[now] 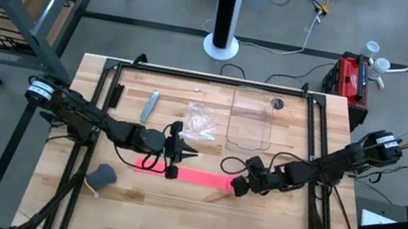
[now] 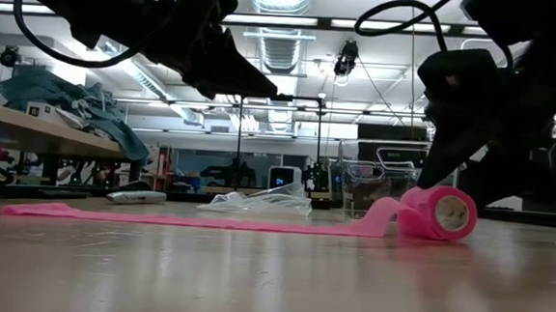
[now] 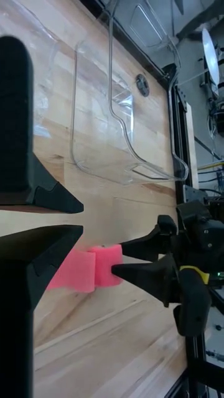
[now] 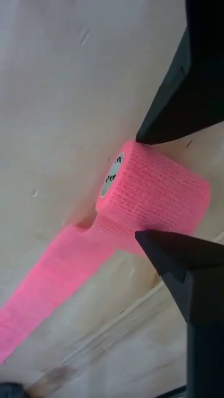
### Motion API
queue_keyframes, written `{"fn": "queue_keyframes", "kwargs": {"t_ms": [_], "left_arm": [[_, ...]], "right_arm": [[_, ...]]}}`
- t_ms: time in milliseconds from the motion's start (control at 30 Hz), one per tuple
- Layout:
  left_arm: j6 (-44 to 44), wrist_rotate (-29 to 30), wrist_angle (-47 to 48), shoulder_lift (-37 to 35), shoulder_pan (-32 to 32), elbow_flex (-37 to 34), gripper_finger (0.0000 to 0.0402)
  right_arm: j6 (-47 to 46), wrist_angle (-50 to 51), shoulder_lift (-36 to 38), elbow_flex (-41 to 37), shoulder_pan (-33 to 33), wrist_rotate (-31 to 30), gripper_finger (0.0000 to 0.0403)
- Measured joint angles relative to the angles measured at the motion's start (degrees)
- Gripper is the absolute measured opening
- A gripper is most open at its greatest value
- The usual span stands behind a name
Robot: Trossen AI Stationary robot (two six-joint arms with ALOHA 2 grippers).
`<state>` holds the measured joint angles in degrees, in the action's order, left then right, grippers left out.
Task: Roll bandage
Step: Roll the pink bandage
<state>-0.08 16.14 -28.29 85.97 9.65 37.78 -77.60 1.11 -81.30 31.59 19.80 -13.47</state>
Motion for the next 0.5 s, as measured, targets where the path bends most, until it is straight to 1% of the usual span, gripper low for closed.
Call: {"fn": "queue_keyframes", "kwargs": {"t_ms": [133, 267, 500], "left_arm": [[0.0, 0.0, -0.1, 0.0, 0.0, 0.0, 0.0032], [0.0, 0.0, -0.1, 0.0, 0.0, 0.0, 0.0032], [0.0, 1.3, -0.1, 0.0, 0.0, 0.0, 0.0032]], "right_arm": [[0.7, -0.6, -0.7, 0.0, -0.4, -0.1, 0.0198], [1.8, -2.6, -2.4, 0.2, -0.4, -0.4, 0.0192], [4.6, -5.1, -5.7, 1.1, -0.6, -0.1, 0.0230]]}}
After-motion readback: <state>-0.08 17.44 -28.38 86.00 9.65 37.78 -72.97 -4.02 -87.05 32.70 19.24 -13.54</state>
